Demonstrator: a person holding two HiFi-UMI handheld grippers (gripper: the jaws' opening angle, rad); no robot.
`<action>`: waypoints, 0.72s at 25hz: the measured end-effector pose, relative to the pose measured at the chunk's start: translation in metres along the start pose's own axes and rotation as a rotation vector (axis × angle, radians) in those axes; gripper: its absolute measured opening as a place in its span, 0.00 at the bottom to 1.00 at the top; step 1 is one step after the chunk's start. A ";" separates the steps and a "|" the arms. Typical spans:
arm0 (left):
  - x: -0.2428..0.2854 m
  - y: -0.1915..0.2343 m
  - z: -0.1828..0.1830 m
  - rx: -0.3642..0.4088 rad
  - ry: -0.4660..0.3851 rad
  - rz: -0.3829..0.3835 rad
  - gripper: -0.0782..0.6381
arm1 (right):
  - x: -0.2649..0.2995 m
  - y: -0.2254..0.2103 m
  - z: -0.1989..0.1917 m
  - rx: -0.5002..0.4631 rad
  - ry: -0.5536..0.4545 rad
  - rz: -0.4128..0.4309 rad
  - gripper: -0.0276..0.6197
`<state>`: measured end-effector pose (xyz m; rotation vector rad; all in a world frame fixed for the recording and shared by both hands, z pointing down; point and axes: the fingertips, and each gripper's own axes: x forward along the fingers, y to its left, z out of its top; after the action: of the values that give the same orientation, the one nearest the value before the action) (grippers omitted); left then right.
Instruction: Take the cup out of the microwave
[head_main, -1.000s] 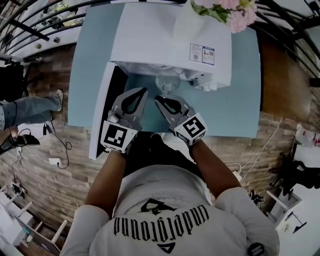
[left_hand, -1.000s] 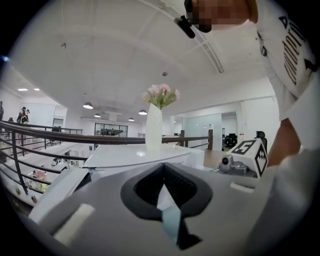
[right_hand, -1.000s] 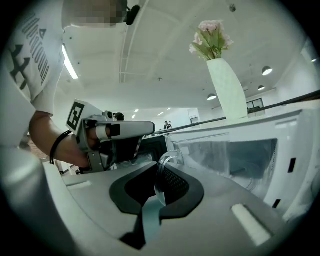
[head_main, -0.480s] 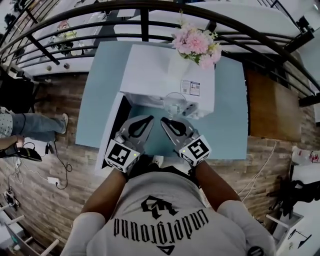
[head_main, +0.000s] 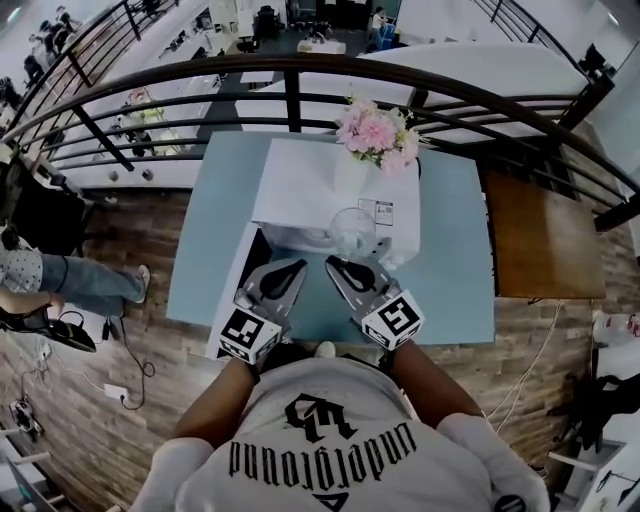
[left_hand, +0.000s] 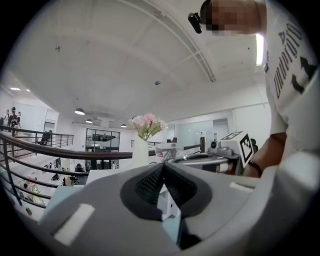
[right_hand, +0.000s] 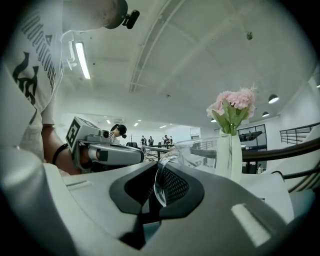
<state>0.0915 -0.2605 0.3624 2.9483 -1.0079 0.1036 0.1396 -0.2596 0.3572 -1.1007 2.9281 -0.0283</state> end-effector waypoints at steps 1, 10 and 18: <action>-0.002 0.000 0.001 0.002 0.004 -0.001 0.18 | -0.001 0.000 0.002 -0.001 -0.004 -0.006 0.07; -0.018 -0.014 0.023 0.035 0.014 -0.087 0.18 | -0.011 0.009 0.022 -0.009 -0.012 -0.088 0.07; -0.061 -0.010 0.032 0.036 0.009 -0.177 0.18 | -0.004 0.046 0.041 -0.035 -0.022 -0.187 0.07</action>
<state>0.0507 -0.2169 0.3262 3.0504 -0.7465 0.1330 0.1131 -0.2228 0.3151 -1.3659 2.8063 0.0326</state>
